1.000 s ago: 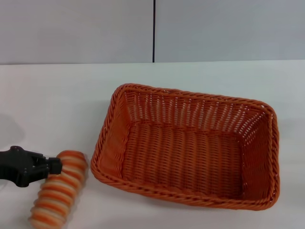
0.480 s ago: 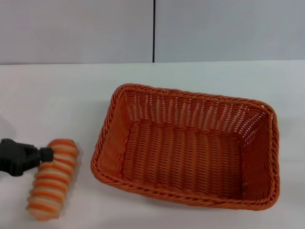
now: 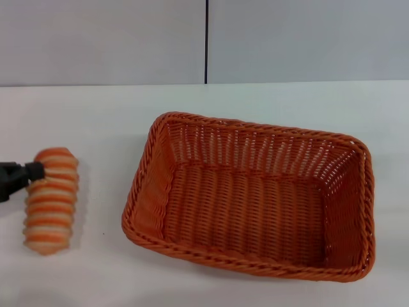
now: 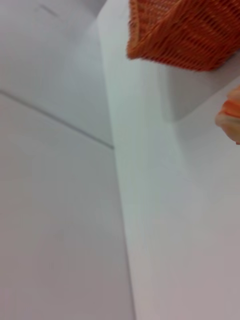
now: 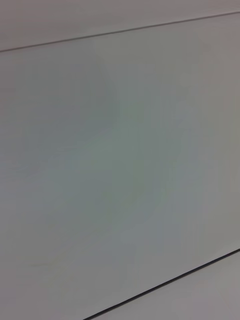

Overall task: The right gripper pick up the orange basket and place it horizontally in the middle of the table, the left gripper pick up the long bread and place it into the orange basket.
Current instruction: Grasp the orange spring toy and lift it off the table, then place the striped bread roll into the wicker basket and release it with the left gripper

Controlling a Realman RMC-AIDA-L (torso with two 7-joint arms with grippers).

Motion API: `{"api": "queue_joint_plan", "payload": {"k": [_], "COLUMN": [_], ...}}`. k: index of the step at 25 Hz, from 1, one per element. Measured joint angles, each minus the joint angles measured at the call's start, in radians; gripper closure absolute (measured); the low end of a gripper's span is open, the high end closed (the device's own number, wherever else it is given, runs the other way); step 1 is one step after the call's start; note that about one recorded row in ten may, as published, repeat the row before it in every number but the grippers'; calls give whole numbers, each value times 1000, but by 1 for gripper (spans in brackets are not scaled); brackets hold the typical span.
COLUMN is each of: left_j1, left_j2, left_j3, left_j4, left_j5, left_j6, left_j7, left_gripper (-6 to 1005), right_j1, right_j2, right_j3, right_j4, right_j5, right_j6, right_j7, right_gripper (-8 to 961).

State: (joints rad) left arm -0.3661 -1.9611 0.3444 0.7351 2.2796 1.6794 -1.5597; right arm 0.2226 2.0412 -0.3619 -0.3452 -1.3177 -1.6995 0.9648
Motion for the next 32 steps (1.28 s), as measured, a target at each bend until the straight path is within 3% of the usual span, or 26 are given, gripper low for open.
{"api": "queue_joint_plan", "payload": {"k": [5,10,11,14,23,24,25,28,29,32], "left_j1": [-2,-8,-15,-24,-75,-105,-121,-121,-149,-174], "left_j2": [-2,-16,-36,-51,-80,-97,-98,-98,-97,-102], "left_j3": [-58,-64,-63,-57,-20,47,90,90,163,224], "left_j4": [2,-5,-6,-7,-51,-113,-159,-159,-218,-244], "left_j5": [-22,-159,-267,-347,-381,-394,-398,-398,-400,-401], "left_j6": [4,-2,-2,12,167,206,200,200,162,126], "left_j7": [-1,-19,-22,-22,-10,29,49,49,73,79], "left_gripper": [956,957,957,958,965,964,964,967,968,961], "right_j1": [2,2,2,-2,-12,-11,-9,0,4,6], "right_j2": [3,10,12,16,20,20,21,21,20,20], "right_j3": [0,0,-1,0,0,0,0,-4,-9,-11], "right_j4": [6,9,10,11,11,12,15,27,29,30], "right_j5": [-1,-5,-6,-7,-6,-6,-7,-8,-9,-9], "right_j6": [0,0,0,0,-4,-4,-4,-3,-1,-1], "right_j7": [0,0,-2,-4,-4,-3,-4,-6,-6,-6], "right_gripper": [302,302,303,303,302,302,302,303,303,303]}}
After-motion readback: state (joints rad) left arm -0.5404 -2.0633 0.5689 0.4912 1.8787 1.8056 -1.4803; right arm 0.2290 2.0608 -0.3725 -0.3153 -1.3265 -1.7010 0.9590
